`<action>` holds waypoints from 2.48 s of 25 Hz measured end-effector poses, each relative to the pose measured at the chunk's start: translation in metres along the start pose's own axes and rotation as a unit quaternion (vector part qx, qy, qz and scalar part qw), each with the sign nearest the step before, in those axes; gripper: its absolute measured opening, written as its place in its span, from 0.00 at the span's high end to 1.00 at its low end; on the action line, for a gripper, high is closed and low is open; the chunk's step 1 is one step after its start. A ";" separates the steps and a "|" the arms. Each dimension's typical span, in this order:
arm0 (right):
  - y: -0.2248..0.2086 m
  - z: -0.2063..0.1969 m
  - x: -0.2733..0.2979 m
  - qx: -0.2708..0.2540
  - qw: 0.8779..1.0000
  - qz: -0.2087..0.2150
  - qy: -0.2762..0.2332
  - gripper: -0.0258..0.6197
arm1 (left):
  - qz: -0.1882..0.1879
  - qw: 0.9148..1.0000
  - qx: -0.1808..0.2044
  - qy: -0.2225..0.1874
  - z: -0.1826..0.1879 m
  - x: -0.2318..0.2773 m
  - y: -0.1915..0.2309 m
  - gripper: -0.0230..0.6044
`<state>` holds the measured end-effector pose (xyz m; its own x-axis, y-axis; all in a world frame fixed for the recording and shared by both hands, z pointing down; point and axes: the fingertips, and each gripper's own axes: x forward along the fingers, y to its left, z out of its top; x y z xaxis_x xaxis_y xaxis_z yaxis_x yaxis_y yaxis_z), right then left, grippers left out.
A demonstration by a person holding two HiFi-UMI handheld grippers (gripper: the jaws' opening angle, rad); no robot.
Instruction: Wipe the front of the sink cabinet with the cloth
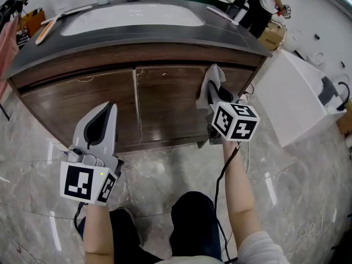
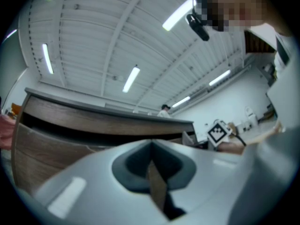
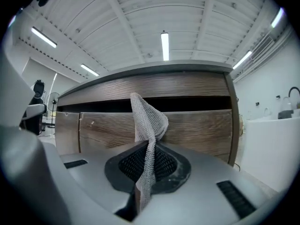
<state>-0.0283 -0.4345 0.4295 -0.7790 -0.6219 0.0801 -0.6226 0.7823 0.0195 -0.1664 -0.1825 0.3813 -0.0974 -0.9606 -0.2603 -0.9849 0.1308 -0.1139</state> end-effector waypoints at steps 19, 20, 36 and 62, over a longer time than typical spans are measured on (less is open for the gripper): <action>-0.141 -0.010 -0.028 0.011 0.992 -0.126 -0.001 0.95 | -0.001 1.000 0.003 0.005 -0.002 0.001 -0.005 0.96; -0.141 -0.011 -0.028 0.008 0.992 -0.129 -0.005 0.95 | -0.001 1.000 0.003 0.006 -0.002 0.001 -0.005 0.96; -0.099 -0.079 -0.012 0.000 0.995 -0.090 0.049 0.95 | 0.002 1.000 0.006 0.008 0.000 -0.005 -0.006 0.96; 0.163 -0.084 0.040 -0.017 0.995 0.091 0.041 0.95 | 0.022 1.000 0.021 -0.005 0.005 -0.025 0.013 0.96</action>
<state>-0.1550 -0.3289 0.5197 -0.8695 -0.4653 0.1656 -0.4671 0.8837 0.0307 -0.1763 -0.1552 0.3813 -0.1383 -0.9514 -0.2751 -0.9728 0.1826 -0.1425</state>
